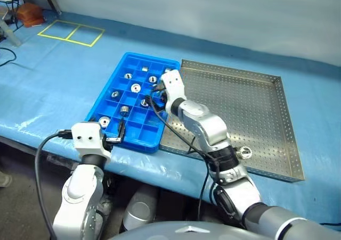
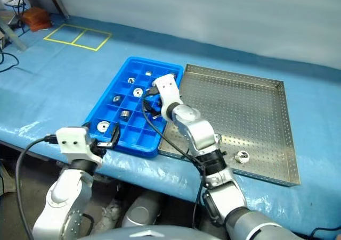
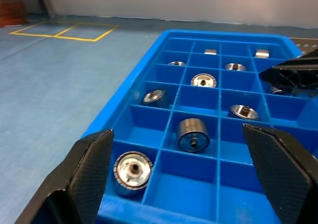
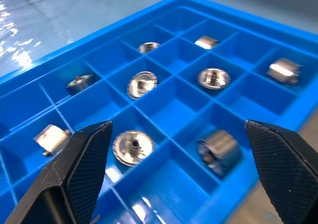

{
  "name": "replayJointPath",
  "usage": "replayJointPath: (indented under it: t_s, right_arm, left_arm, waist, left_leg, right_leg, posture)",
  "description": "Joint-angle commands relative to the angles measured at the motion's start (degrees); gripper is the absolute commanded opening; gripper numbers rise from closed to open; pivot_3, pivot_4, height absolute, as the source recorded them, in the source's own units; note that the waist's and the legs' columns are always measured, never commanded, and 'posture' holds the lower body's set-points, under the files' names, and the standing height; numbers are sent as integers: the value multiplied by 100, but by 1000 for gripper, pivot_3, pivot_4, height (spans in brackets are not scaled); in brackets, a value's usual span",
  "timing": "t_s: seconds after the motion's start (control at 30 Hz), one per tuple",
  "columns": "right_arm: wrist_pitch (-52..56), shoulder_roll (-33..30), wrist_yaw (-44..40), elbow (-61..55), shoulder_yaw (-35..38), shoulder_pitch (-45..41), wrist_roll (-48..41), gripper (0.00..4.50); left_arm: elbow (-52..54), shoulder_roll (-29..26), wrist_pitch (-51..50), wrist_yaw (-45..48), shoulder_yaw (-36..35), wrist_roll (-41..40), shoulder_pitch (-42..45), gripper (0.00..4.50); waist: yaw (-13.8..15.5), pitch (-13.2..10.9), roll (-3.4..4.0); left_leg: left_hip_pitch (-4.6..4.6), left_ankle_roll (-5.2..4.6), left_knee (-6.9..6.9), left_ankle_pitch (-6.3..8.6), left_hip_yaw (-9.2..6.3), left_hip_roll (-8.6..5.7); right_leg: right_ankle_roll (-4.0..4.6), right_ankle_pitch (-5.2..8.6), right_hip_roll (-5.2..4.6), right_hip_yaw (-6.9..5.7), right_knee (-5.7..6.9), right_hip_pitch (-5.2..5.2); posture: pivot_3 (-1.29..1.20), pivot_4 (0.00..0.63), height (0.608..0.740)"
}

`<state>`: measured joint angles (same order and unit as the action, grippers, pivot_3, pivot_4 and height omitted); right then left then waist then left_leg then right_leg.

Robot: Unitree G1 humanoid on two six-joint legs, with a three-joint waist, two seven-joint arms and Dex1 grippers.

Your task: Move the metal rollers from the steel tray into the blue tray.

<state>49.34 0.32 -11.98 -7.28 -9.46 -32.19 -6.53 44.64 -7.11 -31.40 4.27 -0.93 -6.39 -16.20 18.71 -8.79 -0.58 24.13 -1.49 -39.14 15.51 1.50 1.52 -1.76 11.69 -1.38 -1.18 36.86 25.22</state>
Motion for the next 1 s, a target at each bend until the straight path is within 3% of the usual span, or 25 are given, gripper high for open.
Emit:
replayJointPath:
  t_s: [0.03,0.17,0.3,0.43,1.0]
  right_arm:
    - [956,-349,211,-1152,270,375,32,4485]
    - [1873,-688,363,-1984,299,866,56,4485]
    - [2510,-702,547,-2262,240,1250,86,4485]
    - [2674,-508,684,-2268,148,1570,66,4485]
    - [2070,-144,645,-1904,-137,1671,-23,4485]
  left_arm:
    - [-21,-287,-95,486,269,-198,142,4500]
    - [-145,-642,-162,1054,586,-481,304,4500]
    - [-281,-808,-224,1394,845,-658,461,4500]
    - [-348,-1042,-352,1690,1064,-772,586,4500]
    - [-464,-1069,-351,1642,1185,-790,599,4500]
  waist:
    - [-143,1,1]
    - [-635,3,5]
    - [-1218,2,7]
    - [-1593,1,10]
    - [-1750,1,8]
  left_leg:
    - [0,0,0,0,-1,0]
    - [-1,-1,0,0,-2,0]
    - [-23,-1,4,-1,-20,5]
    - [-65,-3,11,0,-20,10]
    - [-88,-8,9,-3,-12,23]
  right_leg:
    - [1,0,0,0,0,-1]
    - [20,-2,-1,2,3,-1]
    - [37,-10,1,8,10,-16]
    - [49,28,4,15,12,-51]
    - [36,22,-4,43,13,-65]
  posture:
    - [235,150,740]
    - [171,150,740]
    - [141,150,740]
    - [112,150,740]
    - [113,150,740]
